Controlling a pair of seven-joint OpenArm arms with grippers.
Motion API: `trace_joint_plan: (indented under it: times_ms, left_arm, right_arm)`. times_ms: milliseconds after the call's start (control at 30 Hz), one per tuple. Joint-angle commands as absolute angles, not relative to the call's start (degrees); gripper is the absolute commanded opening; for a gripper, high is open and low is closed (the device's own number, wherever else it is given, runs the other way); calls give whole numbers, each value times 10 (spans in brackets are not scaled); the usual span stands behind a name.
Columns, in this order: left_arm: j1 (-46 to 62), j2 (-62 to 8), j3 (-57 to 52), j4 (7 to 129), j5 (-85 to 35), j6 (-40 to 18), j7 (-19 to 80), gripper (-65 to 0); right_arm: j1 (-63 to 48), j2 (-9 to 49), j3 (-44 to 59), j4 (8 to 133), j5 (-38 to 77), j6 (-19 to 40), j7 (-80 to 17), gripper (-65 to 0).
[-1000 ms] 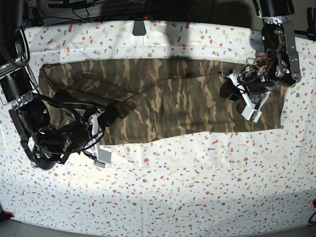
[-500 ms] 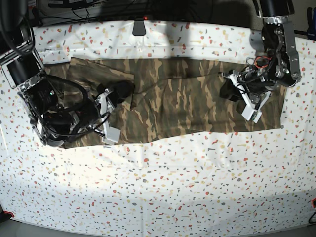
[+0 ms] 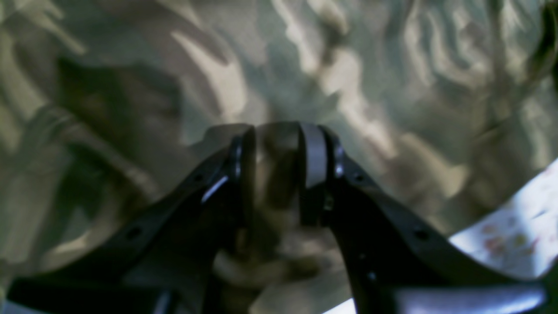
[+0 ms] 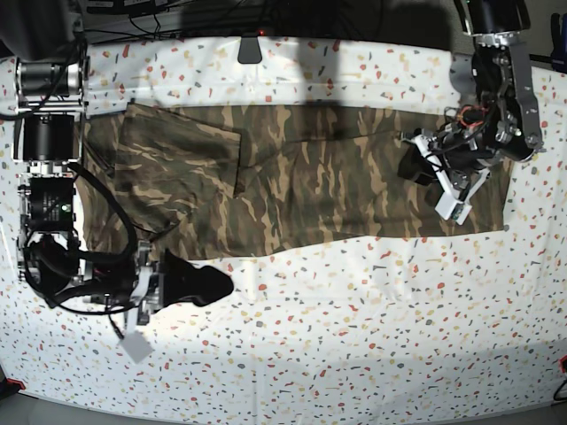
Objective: Fold the T-shirt properly
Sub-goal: 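Open both grippers and raise them off the shirt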
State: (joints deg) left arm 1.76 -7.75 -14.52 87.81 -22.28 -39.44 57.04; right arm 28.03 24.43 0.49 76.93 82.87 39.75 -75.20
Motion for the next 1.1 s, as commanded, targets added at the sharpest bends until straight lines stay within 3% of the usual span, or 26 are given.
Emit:
trace_joint_plan:
  times_ms: [0,167,500,667,767,933,1067]
  left_arm:
    - [9,-87,-146,897,-209,-396,561,-484]
    - [10,-102,-146,936,-128,-359,599,-484]
    - [19,-116,-146,964,-130,-271,745,-484]
    - [19,-116,-146,966,-97,-224,767,-484]
    - [19,-116,-146,980,-36,-209,752,-484]
    - [19,-116,-146,1029,65,-182,632,-484]
    - [19,-116,-146,1048,73,-144,571,-484]
  right_arm:
    - [295,245,29,777,846,400,-751,-467]
    - [295,246,88,777,842,400,-751,-467]
    - [295,246,90,777,842,400,-751,-467]
    - [295,246,90,777,837,400,-750,-467]
    - [295,246,90,777,816,400,-747,-467]
    - [295,243,90,777,768,400,-730,-467]
    - [295,243,90,777,724,400,-728,-467]
